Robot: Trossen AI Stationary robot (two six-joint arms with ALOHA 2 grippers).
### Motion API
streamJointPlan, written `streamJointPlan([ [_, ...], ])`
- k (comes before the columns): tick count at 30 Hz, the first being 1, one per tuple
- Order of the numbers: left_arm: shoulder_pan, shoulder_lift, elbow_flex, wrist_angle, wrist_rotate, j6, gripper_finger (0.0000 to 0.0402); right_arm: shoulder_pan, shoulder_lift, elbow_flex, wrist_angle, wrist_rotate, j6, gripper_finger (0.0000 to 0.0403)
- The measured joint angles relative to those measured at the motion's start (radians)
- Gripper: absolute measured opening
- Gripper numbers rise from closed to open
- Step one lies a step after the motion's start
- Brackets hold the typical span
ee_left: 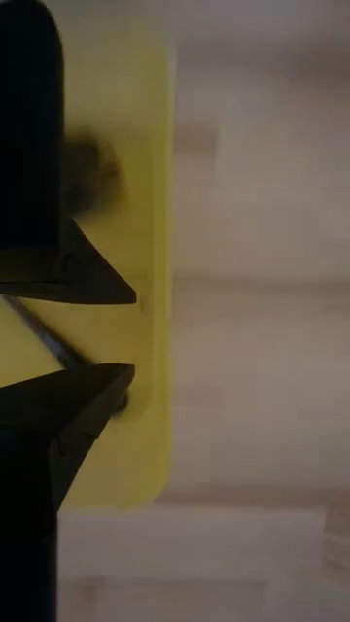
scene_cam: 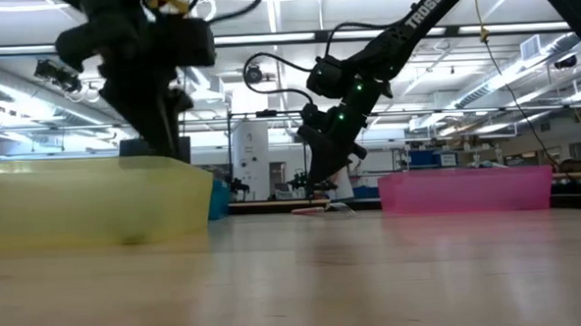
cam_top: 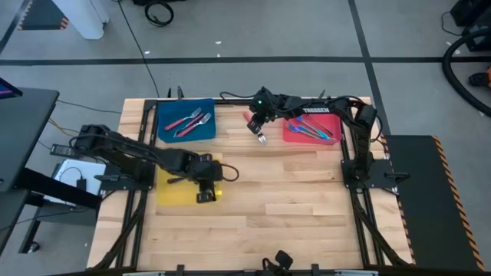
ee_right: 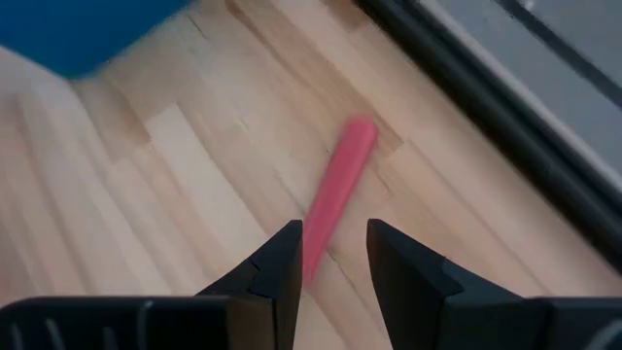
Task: Sort silverware by color (type)
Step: Put the pink fork into the blue bin
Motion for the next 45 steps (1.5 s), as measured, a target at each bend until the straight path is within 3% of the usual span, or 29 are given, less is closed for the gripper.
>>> streamJointPlan([
  [6,0.091,-0.077,0.068,-0.216,-0.154,0.118,0.0109,-0.001,0.014,-0.001,-0.017,0.008,0.018,0.0126],
  [14,0.307,-0.206,0.066,-0.306,-0.163,0.254,0.0109,0.028,0.041,0.0,-0.04,0.051,0.063,0.0126],
  [24,0.526,-0.275,0.067,-0.264,-0.162,0.371,0.0109,0.056,0.089,-0.002,-0.047,0.09,0.084,0.0125],
  [38,0.615,-0.278,0.066,-0.256,-0.157,0.417,0.0109,0.051,0.154,0.005,0.027,0.065,0.061,0.012],
  [45,0.624,-0.278,0.066,-0.255,-0.153,0.43,0.0109,0.053,0.133,0.0,0.02,0.075,-0.001,0.0054],
])
